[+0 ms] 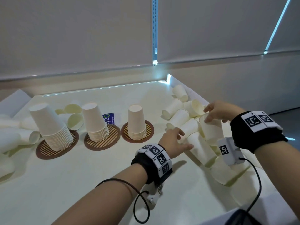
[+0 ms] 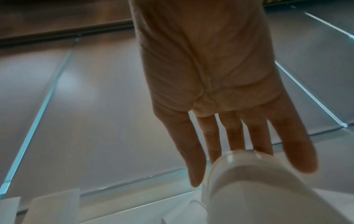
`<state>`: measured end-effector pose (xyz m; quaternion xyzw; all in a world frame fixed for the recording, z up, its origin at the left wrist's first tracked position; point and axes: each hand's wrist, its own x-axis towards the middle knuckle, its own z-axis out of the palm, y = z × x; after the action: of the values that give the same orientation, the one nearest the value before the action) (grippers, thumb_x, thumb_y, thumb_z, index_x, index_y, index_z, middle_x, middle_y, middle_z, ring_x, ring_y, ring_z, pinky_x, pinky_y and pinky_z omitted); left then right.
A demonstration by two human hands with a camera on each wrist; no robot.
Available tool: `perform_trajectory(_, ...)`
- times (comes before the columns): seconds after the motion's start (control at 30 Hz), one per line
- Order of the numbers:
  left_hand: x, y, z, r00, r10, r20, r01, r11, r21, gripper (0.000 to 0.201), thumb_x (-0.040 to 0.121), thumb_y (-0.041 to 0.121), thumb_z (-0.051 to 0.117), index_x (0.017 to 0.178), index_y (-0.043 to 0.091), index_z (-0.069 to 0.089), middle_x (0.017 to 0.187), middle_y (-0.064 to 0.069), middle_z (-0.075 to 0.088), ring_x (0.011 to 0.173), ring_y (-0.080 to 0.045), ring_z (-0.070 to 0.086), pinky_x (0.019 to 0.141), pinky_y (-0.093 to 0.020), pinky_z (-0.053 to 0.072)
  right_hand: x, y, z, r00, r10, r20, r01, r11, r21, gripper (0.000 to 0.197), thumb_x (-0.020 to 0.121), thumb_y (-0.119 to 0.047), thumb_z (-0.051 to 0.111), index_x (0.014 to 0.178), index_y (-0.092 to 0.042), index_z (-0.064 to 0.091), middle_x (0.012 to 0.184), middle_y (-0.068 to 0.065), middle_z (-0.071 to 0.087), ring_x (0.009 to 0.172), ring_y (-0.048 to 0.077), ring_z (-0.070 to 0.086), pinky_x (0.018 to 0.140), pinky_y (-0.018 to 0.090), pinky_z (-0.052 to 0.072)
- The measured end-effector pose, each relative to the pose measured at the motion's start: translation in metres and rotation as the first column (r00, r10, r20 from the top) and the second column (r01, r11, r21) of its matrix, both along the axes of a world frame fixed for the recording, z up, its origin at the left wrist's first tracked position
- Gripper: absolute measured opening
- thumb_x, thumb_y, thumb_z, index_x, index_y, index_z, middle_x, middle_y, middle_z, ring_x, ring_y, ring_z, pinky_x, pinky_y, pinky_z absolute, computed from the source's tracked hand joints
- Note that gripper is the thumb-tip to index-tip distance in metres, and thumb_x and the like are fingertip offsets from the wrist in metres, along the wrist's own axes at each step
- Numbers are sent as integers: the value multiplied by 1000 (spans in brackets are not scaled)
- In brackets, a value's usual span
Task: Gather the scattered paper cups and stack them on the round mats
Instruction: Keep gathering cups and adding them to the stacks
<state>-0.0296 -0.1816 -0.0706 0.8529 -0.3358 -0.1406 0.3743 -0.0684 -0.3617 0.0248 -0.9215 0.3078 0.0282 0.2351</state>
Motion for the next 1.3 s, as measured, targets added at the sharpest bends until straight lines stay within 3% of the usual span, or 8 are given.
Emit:
perform_trajectory(0.13, -6, -11, 2, 998, -23, 57, 20, 998, 63, 63, 80, 43, 68, 133, 18, 47, 130, -5, 45, 118, -21, 49, 101, -33, 42, 4, 4, -9, 999, -3, 48, 0, 998, 60, 35, 79, 2, 68, 113, -1, 63, 113, 17, 61, 93, 28, 56, 77, 33, 50)
perform_trajectory(0.3, -5, -5, -2, 998, 44, -46, -42, 998, 50, 38, 80, 44, 66, 105, 16, 62, 98, -2, 62, 90, -19, 60, 76, -29, 49, 6, 10, -15, 994, 94, 46, -98, 992, 82, 15, 79, 1, 65, 74, -12, 70, 94, 13, 69, 81, 25, 64, 68, 29, 57)
perform_trajectory(0.43, 9, 18, 4, 997, 68, -21, -66, 995, 68, 36, 80, 52, 64, 63, 24, 49, 69, 7, 51, 74, -15, 52, 58, -22, 36, 4, 23, -13, 952, 282, -121, -281, 959, 24, 18, 72, -16, 77, 86, -25, 73, 84, -8, 64, 84, 12, 62, 76, 24, 48)
perform_trajectory(0.7, 11, 63, 12, 987, 64, 151, -64, 998, -6, 44, 63, 50, 81, 55, 20, 50, 80, 9, 42, 79, -10, 44, 71, -21, 34, 9, 47, -30, 853, 340, -395, -425, 893, -150, 30, 67, -5, 78, 91, -21, 72, 109, -2, 66, 103, 18, 60, 93, 35, 50)
perform_trajectory(0.9, 11, 73, -3, 980, 17, 198, -1, 997, -81, 53, 58, 28, 85, 65, 25, 33, 94, 3, 37, 84, -15, 40, 67, -10, 32, 12, 59, -8, 896, 432, -105, -442, 891, -101, 19, 78, -10, 70, 70, -24, 60, 75, -11, 59, 75, 11, 55, 59, 19, 38)
perform_trajectory(1.1, 22, 80, 6, 984, 123, 128, -103, 983, -154, 87, 52, 10, 82, 123, 21, 33, 116, 0, 32, 102, -13, 38, 74, -6, 35, 14, 85, 20, 829, 375, 414, -384, 921, -65, 24, 82, -7, 64, 79, -29, 54, 80, -7, 60, 71, 12, 54, 63, 26, 46)
perform_trajectory(1.2, 26, 83, 10, 993, 106, 49, -99, 987, -123, 102, 53, 9, 83, 132, 25, 21, 118, -2, 38, 106, -15, 43, 85, -21, 42, 12, 105, 22, 751, 366, 549, -406, 912, -51, 21, 83, -5, 62, 93, -22, 57, 89, 0, 63, 74, 17, 58, 68, 28, 47)
perform_trajectory(1.3, 30, 87, 16, 994, 107, 8, -105, 985, -136, 102, 57, 8, 84, 133, 24, 19, 107, 2, 47, 96, -11, 49, 76, -12, 37, 11, 117, 24, 720, 377, 582, -418, 906, -70, 23, 84, -3, 61, 103, -17, 60, 91, 3, 64, 79, 19, 60, 63, 21, 46)
